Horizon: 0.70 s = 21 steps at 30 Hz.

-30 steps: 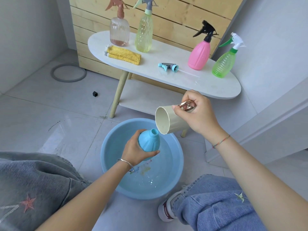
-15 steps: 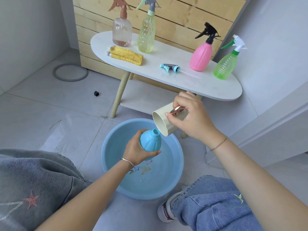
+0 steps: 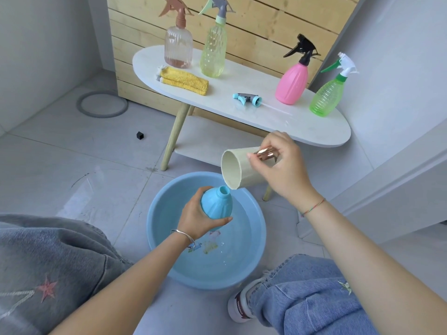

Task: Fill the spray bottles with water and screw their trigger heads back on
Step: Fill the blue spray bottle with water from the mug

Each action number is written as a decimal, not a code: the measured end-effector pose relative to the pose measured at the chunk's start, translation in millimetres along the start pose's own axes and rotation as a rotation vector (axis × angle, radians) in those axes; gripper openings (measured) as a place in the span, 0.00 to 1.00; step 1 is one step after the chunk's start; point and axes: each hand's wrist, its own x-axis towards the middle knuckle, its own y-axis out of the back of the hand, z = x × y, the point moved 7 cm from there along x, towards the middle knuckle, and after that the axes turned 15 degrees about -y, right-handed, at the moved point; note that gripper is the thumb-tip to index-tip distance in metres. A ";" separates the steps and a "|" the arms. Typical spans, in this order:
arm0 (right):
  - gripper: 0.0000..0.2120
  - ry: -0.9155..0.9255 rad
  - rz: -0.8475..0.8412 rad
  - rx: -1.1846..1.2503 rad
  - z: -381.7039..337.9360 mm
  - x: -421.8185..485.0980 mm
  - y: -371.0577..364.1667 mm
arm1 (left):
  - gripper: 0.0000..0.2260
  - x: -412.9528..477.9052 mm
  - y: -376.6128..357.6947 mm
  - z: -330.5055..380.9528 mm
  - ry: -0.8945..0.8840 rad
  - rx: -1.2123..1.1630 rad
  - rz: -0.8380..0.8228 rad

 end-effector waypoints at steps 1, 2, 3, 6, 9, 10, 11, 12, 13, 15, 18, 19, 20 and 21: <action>0.13 -0.133 0.042 0.070 16.7 3.2 4.0 | 0.36 0.0 1.3 -0.5 0.003 -0.002 0.009; 0.14 -0.275 0.073 0.144 33.6 4.4 6.8 | 0.36 0.3 2.8 -0.8 0.004 -0.003 0.017; 0.15 -0.402 0.097 0.219 50.6 4.3 8.3 | 0.35 1.1 4.2 -0.1 0.005 -0.003 0.023; 0.16 -0.638 0.177 0.423 86.5 1.3 11.9 | 0.34 6.0 10.0 4.6 0.017 -0.023 0.051; 0.16 -0.768 0.267 0.599 108.5 2.1 21.0 | 0.33 19.8 20.0 17.0 0.028 -0.057 0.071; 0.16 -0.798 0.292 0.658 112.3 4.3 25.7 | 0.34 27.5 25.2 25.4 0.023 -0.067 0.077; 0.15 -0.819 0.312 0.722 114.5 7.3 29.9 | 0.35 36.9 30.5 34.0 0.012 -0.078 0.085; 0.15 -0.832 0.330 0.792 114.7 11.7 34.8 | 0.36 47.4 36.7 44.3 0.005 -0.084 0.095; 0.15 -0.838 0.340 0.862 114.0 15.3 39.7 | 0.36 57.3 42.7 54.8 -0.001 -0.086 0.108; 0.13 -0.831 0.364 1.004 109.5 28.4 54.3 | 0.33 84.1 55.8 83.5 -0.037 -0.085 0.121; 0.13 -0.830 0.384 1.096 109.1 48.4 75.8 | 0.33 123.3 71.2 129.5 -0.113 -0.077 0.116; 0.13 -0.835 0.387 1.109 111.6 52.9 81.6 | 0.32 133.7 74.7 142.4 -0.130 -0.072 0.109; 0.13 -0.834 0.396 1.117 113.8 60.7 89.9 | 0.32 147.4 77.9 158.9 -0.155 -0.062 0.100; 0.14 -0.846 0.402 1.103 117.6 62.3 93.1 | 0.32 154.1 80.0 167.4 -0.172 -0.043 0.089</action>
